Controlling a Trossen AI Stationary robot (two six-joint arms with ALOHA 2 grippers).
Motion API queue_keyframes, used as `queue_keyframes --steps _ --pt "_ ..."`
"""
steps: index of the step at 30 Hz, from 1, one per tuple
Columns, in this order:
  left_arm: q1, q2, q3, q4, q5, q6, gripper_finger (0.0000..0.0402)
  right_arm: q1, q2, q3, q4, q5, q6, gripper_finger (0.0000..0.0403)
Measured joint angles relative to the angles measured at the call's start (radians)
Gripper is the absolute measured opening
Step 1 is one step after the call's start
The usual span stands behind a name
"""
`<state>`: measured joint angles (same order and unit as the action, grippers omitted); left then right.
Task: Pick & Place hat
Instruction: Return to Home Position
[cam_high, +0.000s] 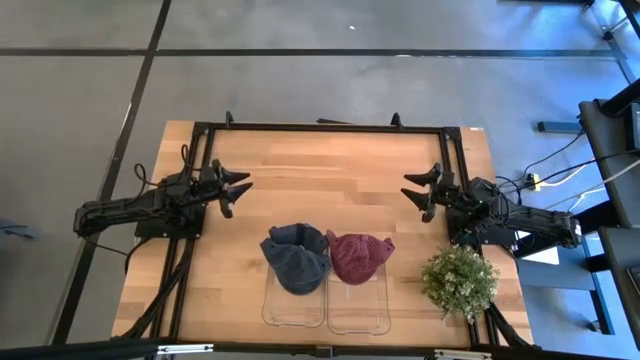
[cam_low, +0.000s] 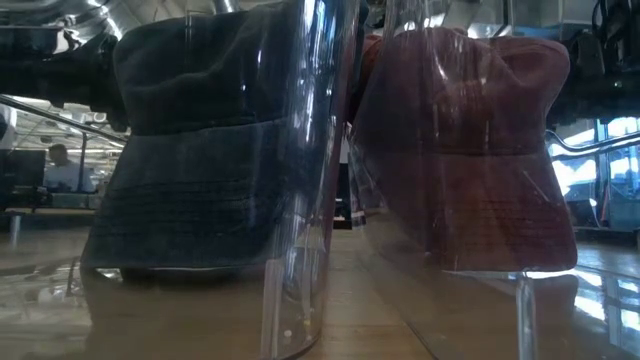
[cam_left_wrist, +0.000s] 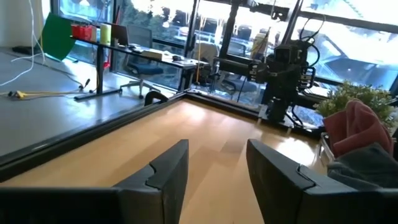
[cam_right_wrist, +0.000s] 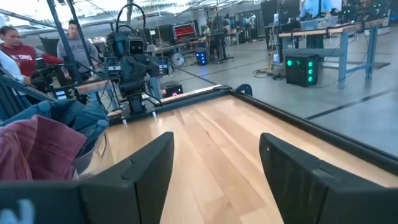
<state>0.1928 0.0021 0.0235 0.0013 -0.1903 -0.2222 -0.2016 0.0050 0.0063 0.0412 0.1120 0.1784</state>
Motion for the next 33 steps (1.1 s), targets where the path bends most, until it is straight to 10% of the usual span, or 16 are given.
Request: queue_keyframes --steps 33 --pt "0.0 0.0 0.0 0.0 0.005 0.026 0.0161 0.0 0.005 0.0 -0.003 -0.007 -0.026 0.0237"
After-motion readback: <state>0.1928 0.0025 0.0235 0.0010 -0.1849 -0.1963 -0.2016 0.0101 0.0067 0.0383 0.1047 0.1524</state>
